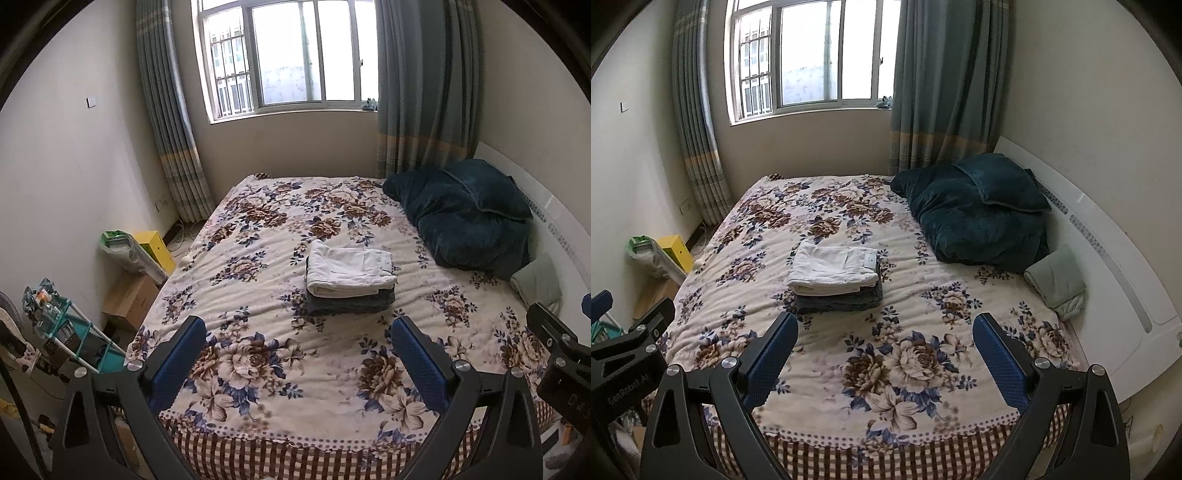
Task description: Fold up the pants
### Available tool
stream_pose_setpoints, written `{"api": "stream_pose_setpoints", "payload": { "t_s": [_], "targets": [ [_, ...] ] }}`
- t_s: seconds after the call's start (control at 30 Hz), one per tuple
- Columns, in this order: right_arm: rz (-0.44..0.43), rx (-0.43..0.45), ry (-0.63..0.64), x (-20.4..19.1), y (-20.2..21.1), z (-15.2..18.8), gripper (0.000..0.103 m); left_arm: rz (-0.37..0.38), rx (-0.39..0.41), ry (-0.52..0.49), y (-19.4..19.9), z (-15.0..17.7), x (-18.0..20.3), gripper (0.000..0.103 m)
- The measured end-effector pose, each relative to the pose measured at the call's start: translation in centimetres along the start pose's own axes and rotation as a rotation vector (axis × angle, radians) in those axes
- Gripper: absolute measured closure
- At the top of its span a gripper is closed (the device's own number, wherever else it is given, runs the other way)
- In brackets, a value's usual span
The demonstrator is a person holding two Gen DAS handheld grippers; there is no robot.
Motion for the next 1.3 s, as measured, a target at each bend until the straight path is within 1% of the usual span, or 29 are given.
{"api": "stream_pose_setpoints", "payload": {
  "t_s": [0.1, 0.2, 0.33, 0.63, 1.3],
  "targets": [
    [-0.008, 0.005, 0.002, -0.23, -0.18, -0.1, 0.005, 0.003, 0.002, 0.004, 0.05, -0.13, 0.15, 0.0],
    [-0.035, -0.003, 0.001, -0.29, -0.64, -0.15, 0.005, 0.006, 0.017, 0.005, 0.35, -0.42, 0.35, 0.0],
    [-0.031, 0.002, 0.002, -0.31, -0.82, -0.23, 0.005, 0.009, 0.031, 0.006, 0.7, -0.57, 0.37, 0.0],
    [-0.026, 0.009, 0.002, -0.33, -0.79, -0.24, 0.005, 0.006, 0.034, 0.005, 0.73, -0.62, 0.36, 0.0],
    [-0.013, 0.011, -0.005, -0.21, -0.18, -0.62, 0.005, 0.013, 0.024, 0.014, 0.83, -0.74, 0.3, 0.0]
  ]
}}
Point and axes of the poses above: each gripper's, at about its wrist camera, not at the fingertips, and y roughly against the way its jaws point, x to its right, z to its underside, the point moved 5 cm from there along -y, roughly the way its jaws point, and after that the axes turned 13 degrees about y, right-handed, at the moved point
